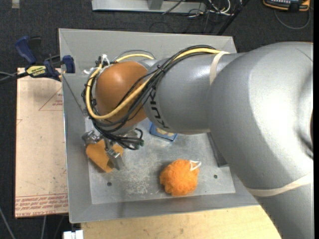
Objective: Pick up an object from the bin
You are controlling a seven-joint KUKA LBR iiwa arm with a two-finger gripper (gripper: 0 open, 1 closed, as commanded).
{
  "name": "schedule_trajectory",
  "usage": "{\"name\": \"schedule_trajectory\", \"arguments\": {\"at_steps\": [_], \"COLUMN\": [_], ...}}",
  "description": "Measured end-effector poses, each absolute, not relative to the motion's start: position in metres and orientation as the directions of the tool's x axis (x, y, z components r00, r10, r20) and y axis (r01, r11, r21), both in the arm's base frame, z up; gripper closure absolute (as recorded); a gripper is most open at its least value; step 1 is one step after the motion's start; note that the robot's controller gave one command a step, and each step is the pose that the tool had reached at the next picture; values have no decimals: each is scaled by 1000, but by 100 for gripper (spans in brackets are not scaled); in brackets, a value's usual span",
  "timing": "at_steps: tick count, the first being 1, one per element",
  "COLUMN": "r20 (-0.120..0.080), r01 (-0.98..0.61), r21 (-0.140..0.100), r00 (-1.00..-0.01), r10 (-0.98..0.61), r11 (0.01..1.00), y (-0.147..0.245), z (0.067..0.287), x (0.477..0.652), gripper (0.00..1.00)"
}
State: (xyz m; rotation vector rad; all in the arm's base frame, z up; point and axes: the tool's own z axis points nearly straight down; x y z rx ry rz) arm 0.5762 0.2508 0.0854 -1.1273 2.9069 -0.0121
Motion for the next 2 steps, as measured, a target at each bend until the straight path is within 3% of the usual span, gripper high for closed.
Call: {"name": "schedule_trajectory", "arguments": {"at_steps": [1, 2], "r20": [-16, -13], "r01": [-674, -673], "r21": [-14, -13], "r00": [-739, -739], "r10": [-674, -674], "r11": [739, 739], "y": [251, 250], "z": [92, 111], "x": [575, 574], "gripper": [100, 100]}}
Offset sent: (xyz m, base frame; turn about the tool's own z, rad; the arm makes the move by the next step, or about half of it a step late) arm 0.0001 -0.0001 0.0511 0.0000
